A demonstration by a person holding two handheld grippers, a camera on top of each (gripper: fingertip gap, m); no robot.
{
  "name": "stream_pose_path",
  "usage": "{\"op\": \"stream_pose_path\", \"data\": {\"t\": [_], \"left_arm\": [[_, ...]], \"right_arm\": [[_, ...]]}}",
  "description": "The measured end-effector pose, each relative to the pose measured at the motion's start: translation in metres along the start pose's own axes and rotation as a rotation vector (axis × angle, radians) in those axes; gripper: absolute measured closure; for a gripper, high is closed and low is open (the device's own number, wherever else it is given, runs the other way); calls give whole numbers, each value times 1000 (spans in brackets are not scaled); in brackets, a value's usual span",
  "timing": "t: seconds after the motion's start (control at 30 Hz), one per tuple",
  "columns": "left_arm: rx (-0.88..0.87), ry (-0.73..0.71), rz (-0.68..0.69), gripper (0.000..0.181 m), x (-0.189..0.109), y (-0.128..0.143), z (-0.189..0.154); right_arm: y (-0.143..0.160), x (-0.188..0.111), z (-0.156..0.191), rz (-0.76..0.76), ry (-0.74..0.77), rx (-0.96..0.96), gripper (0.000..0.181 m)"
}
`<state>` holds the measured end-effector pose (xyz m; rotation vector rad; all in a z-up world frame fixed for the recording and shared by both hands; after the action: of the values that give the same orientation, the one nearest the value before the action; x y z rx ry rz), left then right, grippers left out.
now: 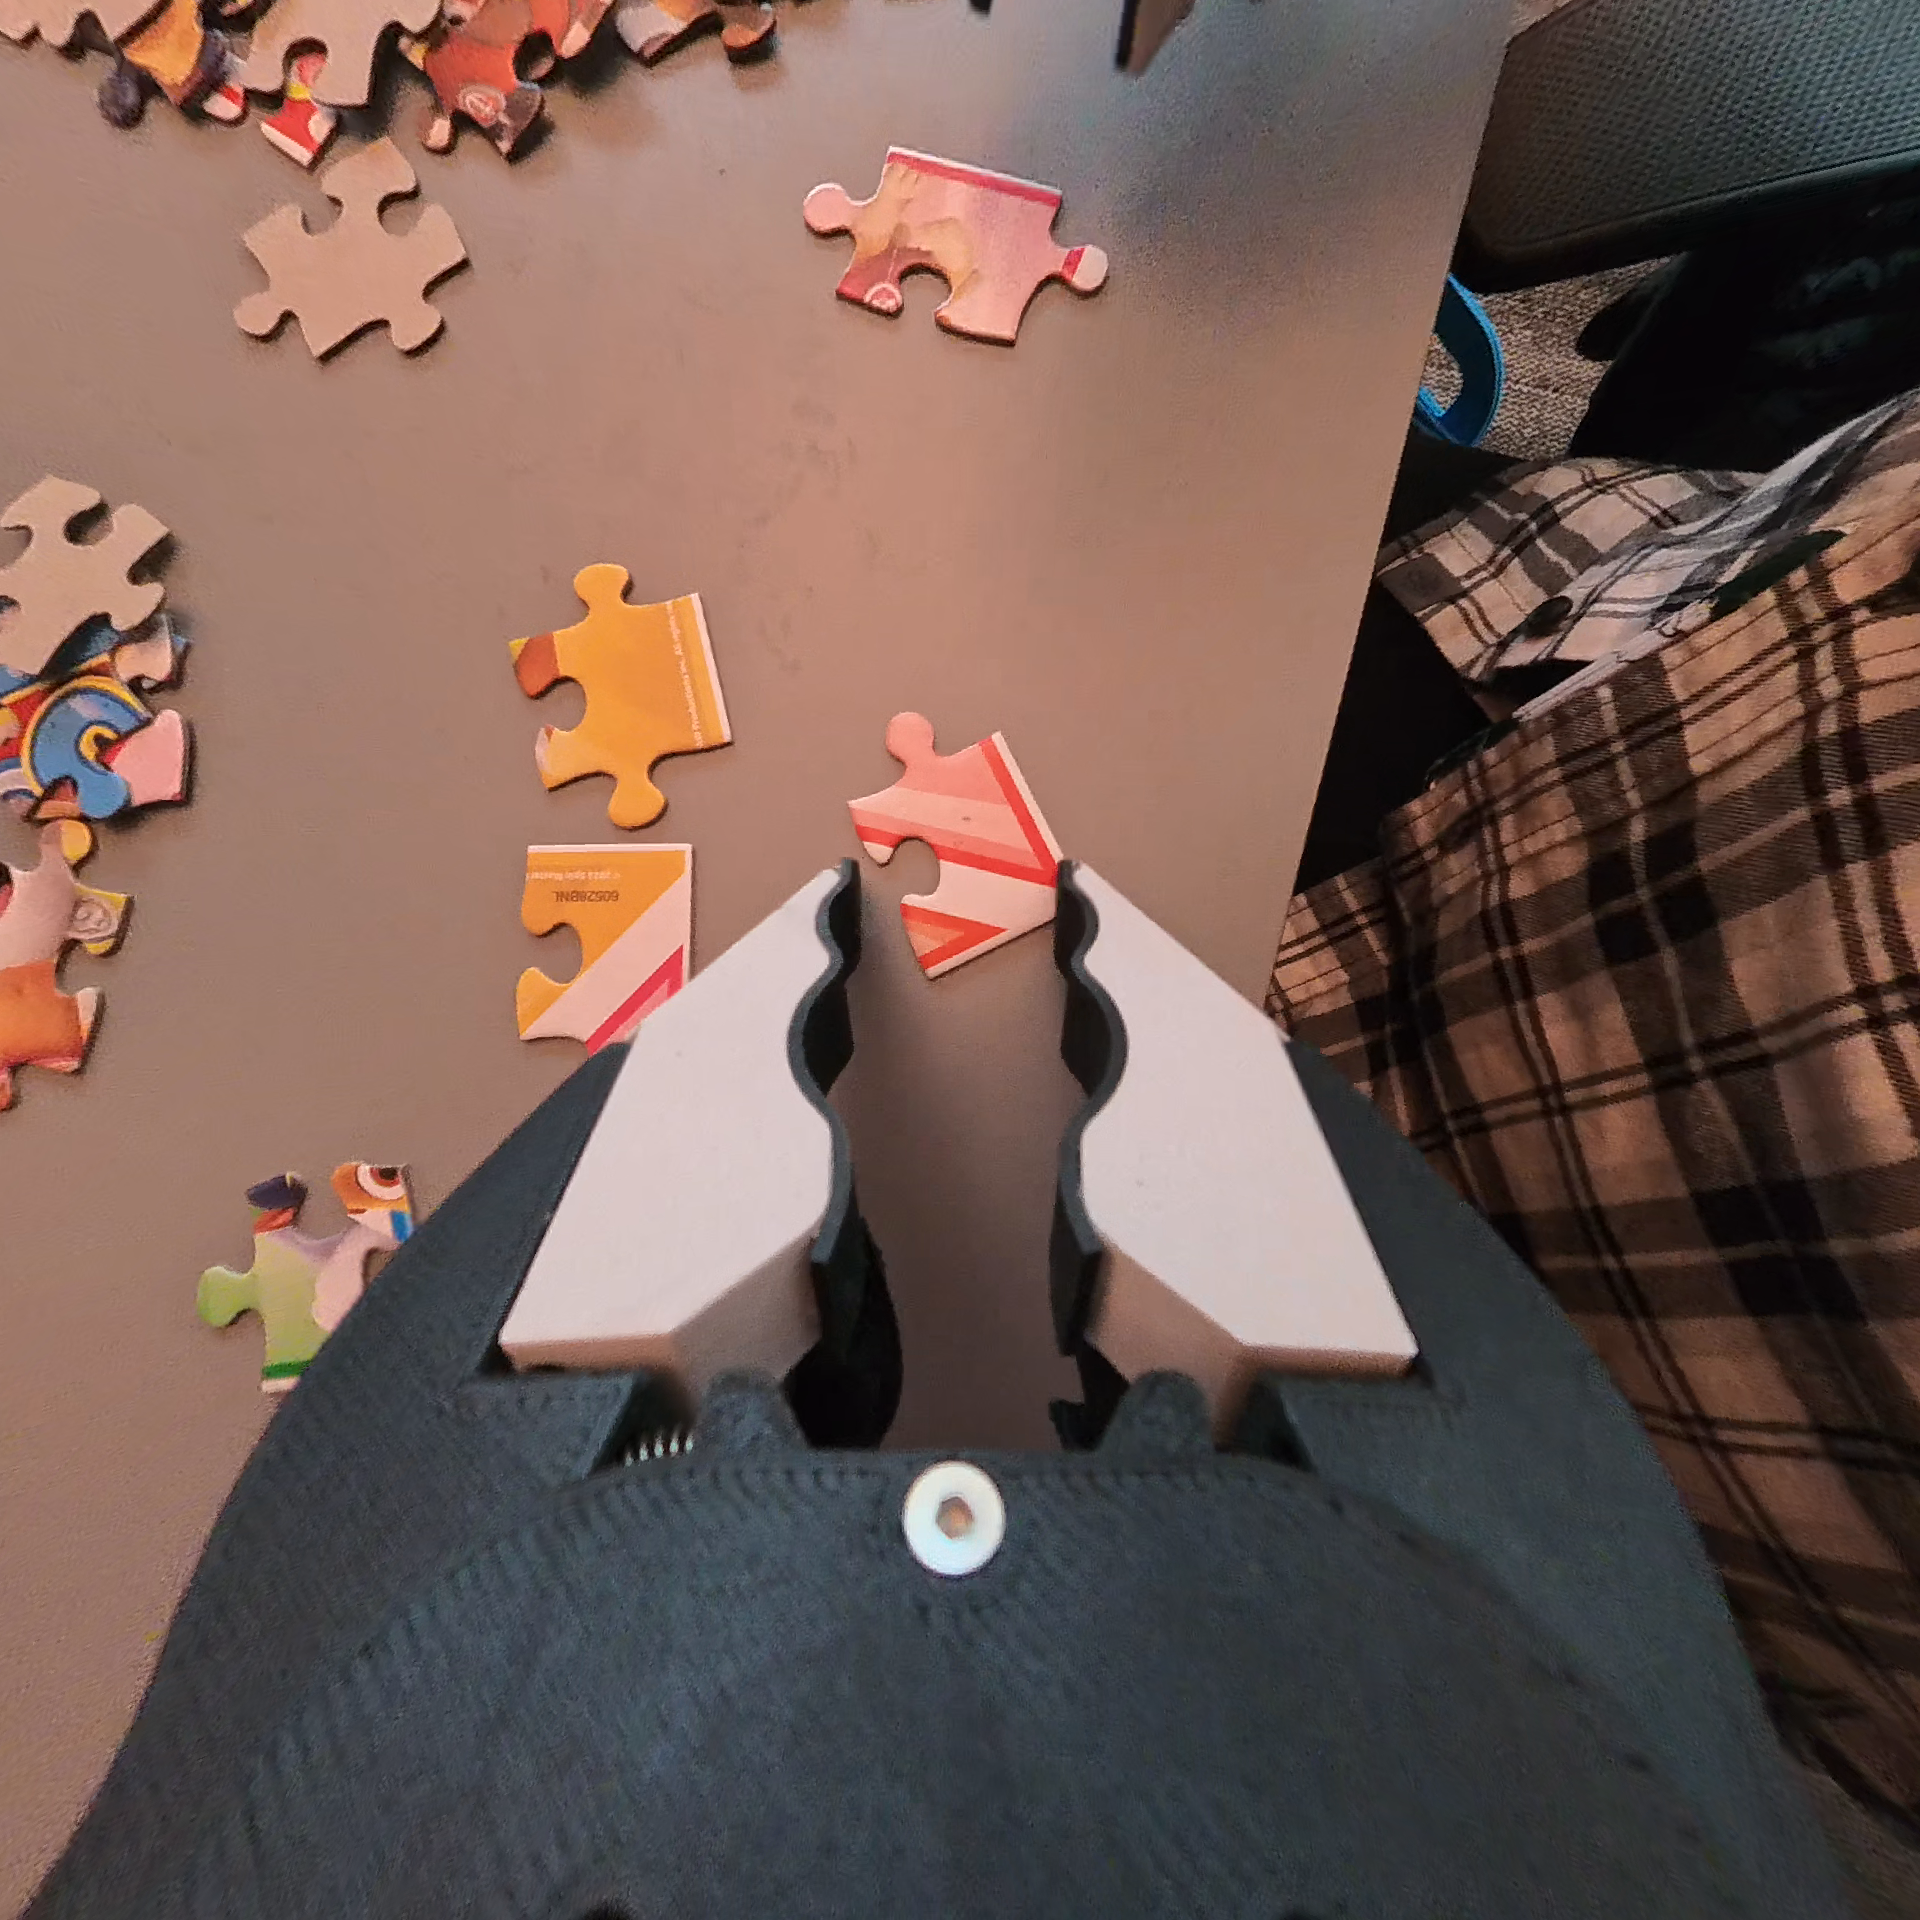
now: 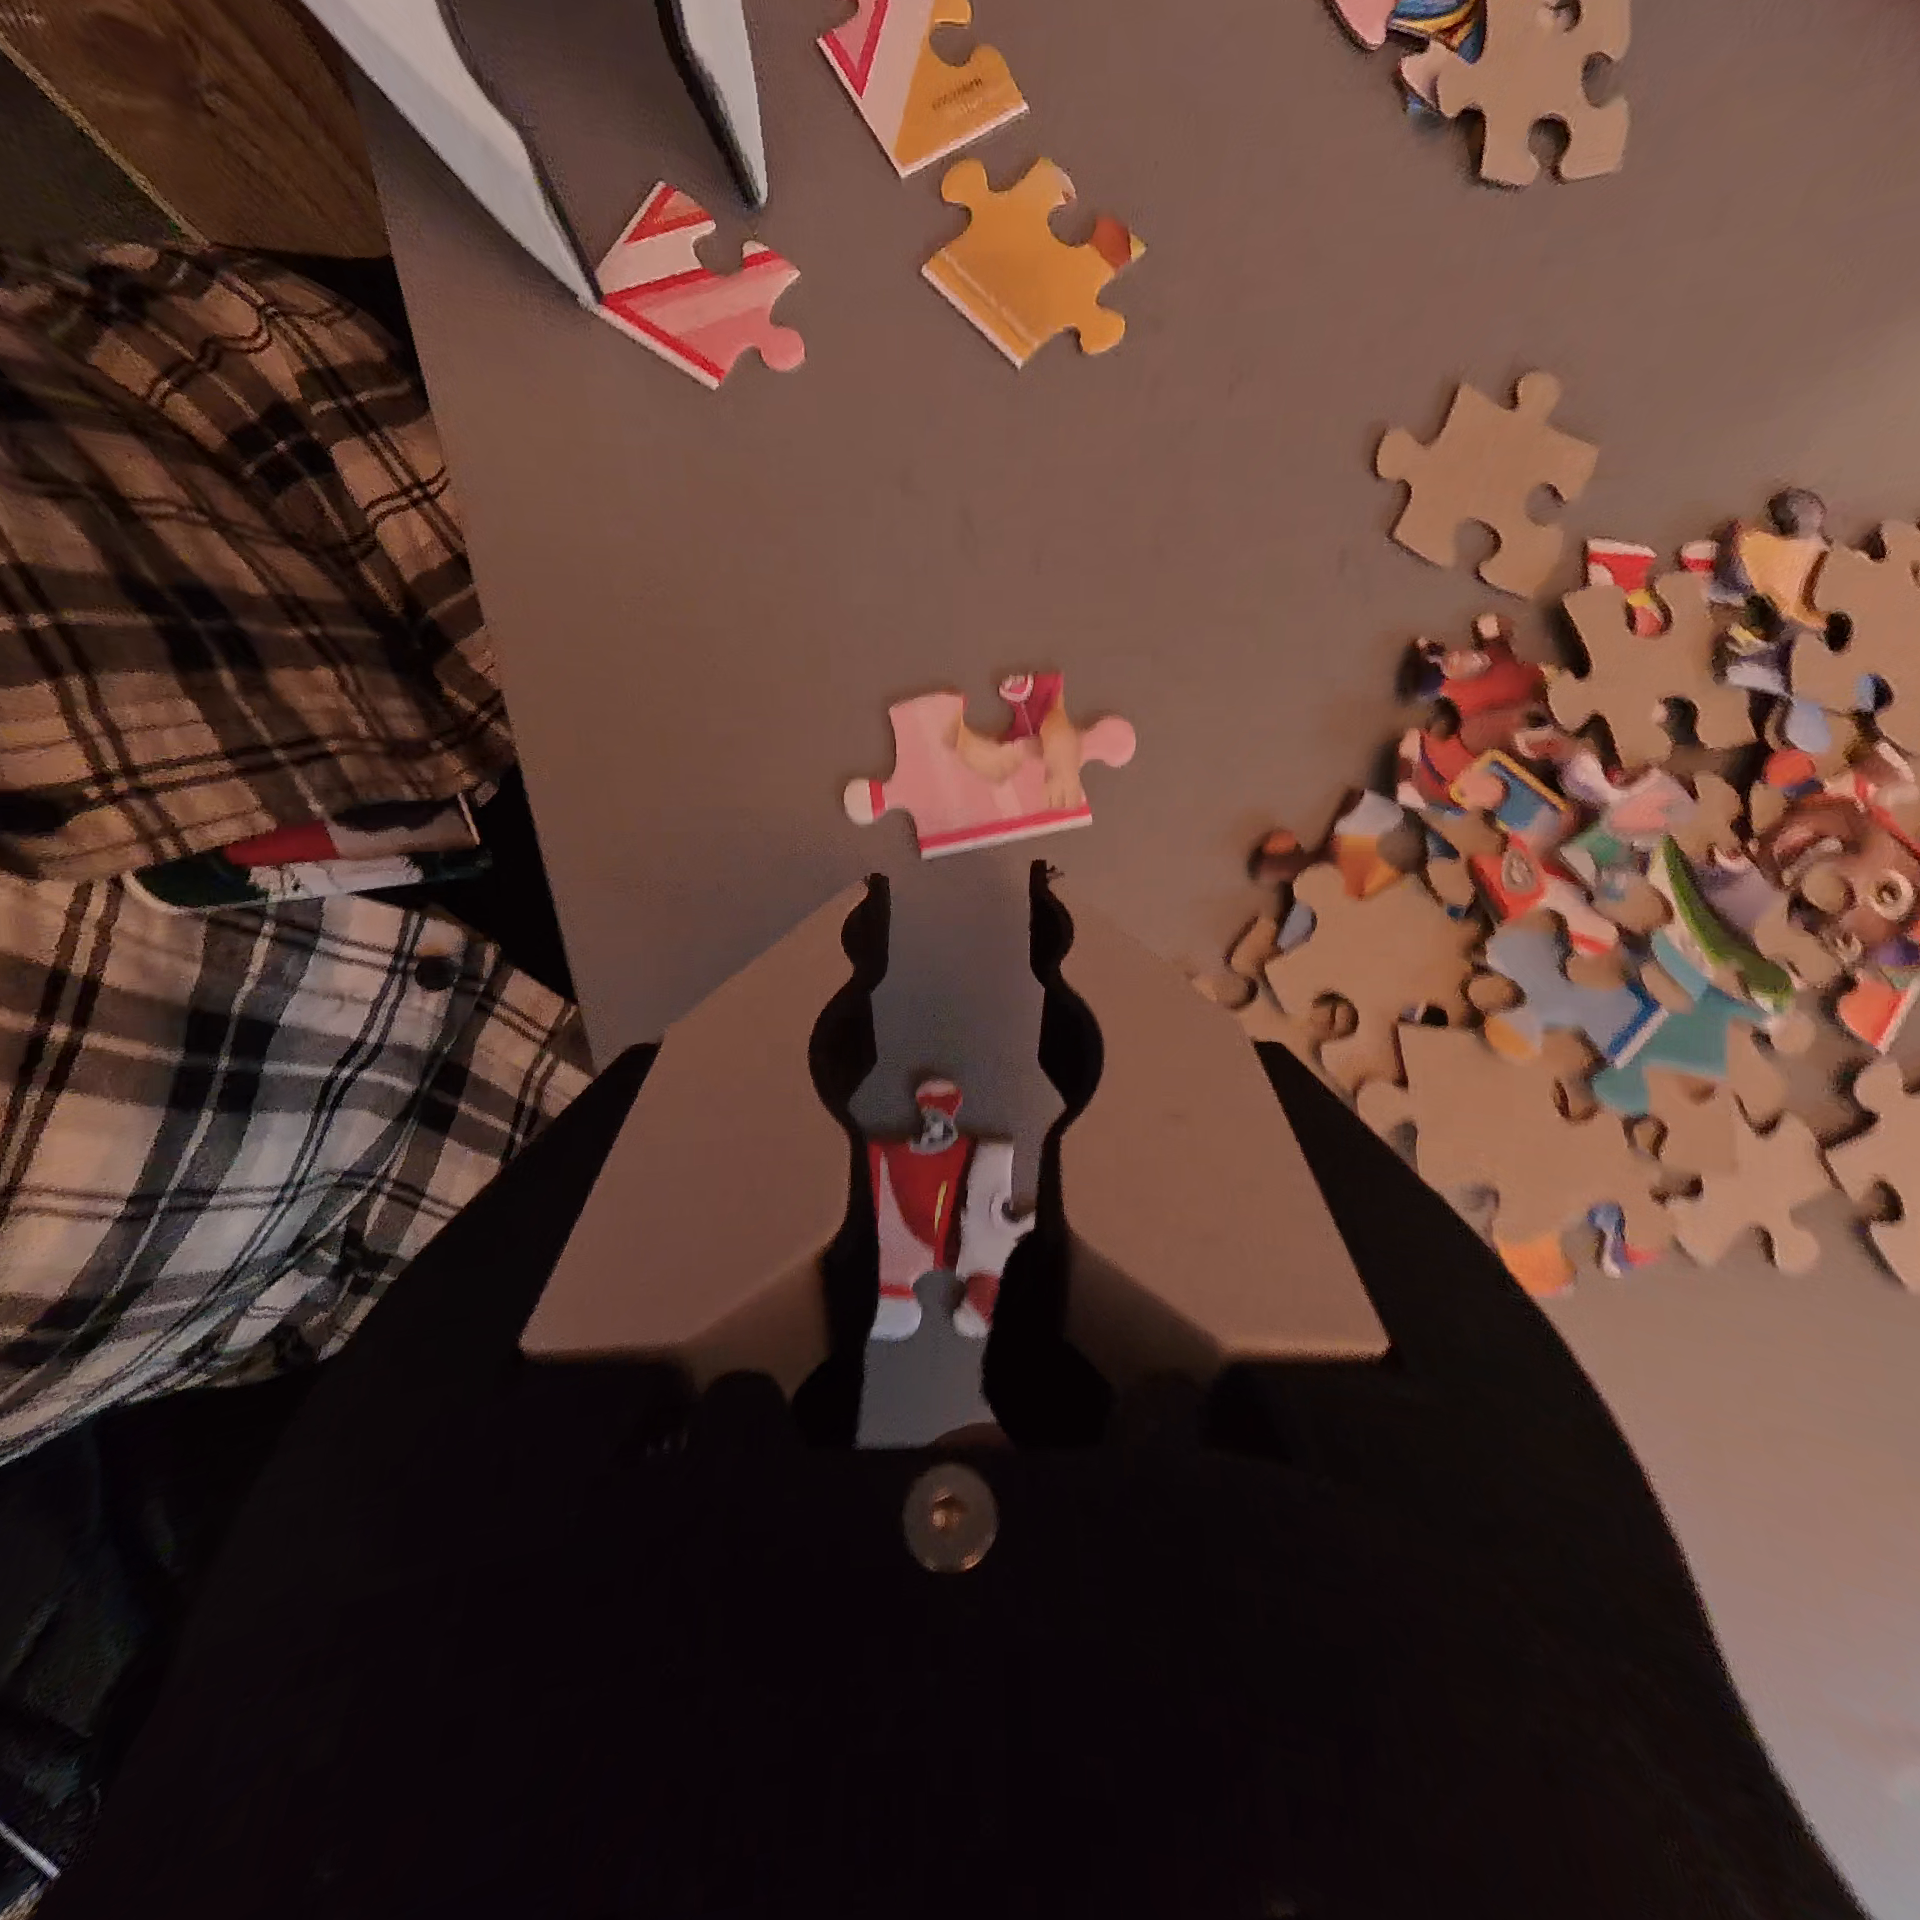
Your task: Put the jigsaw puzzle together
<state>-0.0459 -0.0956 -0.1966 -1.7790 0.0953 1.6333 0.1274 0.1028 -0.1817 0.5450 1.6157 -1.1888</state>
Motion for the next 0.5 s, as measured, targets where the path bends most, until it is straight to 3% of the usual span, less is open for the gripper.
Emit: {"op": "stream_pose_path", "data": {"t": [0.27,0.5], "left_arm": [[50,14,-12,146,0,1,1],[54,32,-12,143,3,1,-1]], "right_arm": [[-27,28,6,32,-68,28,161],[-25,23,6,44,-32,48,155]]}}
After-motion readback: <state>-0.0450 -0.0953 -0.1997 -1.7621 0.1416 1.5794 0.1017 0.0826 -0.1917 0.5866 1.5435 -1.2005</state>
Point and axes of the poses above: each gripper's, where its closed fingertips meet, x out along the fingers, y out of its underside, z = x × y across the jaws, the point moved 10 cm from there along -x, back along the fingers, and after that the axes turned 11 degrees about z, right-handed, at the moved point
